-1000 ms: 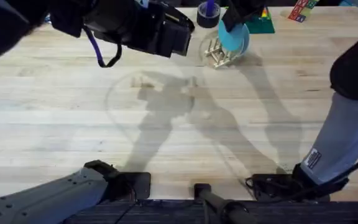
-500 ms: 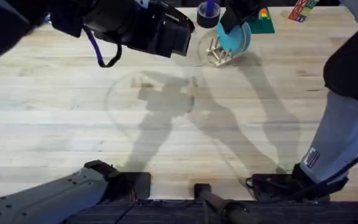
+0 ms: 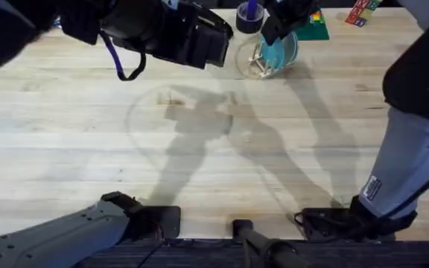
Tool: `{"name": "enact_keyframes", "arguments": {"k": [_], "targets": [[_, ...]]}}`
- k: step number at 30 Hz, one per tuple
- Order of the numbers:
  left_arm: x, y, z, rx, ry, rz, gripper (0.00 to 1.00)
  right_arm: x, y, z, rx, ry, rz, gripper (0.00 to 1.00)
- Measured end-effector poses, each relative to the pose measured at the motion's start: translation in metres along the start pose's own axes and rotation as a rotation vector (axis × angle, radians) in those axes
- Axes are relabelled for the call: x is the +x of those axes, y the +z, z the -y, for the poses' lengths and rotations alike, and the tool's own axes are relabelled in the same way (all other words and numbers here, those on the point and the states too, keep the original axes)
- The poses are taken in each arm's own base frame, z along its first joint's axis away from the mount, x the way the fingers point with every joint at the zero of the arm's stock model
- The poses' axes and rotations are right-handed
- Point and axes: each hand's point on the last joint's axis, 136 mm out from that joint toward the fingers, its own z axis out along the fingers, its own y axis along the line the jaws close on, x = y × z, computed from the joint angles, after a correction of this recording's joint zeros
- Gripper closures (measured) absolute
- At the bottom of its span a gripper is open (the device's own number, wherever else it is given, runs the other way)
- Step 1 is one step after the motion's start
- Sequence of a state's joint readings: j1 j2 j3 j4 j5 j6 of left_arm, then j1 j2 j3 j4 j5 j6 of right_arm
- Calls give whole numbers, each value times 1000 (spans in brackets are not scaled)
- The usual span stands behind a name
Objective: Pick up the plates from the table one by one and place each into a slot on the dish rack.
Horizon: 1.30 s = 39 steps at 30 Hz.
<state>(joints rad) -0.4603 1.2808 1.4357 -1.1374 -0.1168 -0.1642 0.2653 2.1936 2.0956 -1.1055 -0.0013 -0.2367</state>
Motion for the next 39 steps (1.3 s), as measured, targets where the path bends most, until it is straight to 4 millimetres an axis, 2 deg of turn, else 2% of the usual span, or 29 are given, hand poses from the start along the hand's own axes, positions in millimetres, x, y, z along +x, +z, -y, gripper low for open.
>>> {"name": "enact_keyframes", "arguments": {"k": [9, 13, 26, 32, 35, 36, 39], "targets": [[0, 0, 0, 0, 0, 0, 8, 9, 5, -2, -9, 13, -41, 825], [0, 0, 0, 0, 0, 0, 8, 12, -2, -4, -13, 18, -58, 765], [0, 0, 0, 0, 0, 0, 8, -11, -86, -10, 7, 17, 58, 694], [0, 0, 0, 0, 0, 0, 8, -3, -122, -13, 15, 35, 99, 640], [0, 0, 0, 0, 0, 0, 8, 2, -144, -15, 21, 35, 130, 553], [0, 0, 0, 0, 0, 0, 8, 4, -152, -16, 23, 38, 140, 470], [0, 0, 0, 0, 0, 0, 8, 12, -175, -18, 28, 42, 169, 71]]}}
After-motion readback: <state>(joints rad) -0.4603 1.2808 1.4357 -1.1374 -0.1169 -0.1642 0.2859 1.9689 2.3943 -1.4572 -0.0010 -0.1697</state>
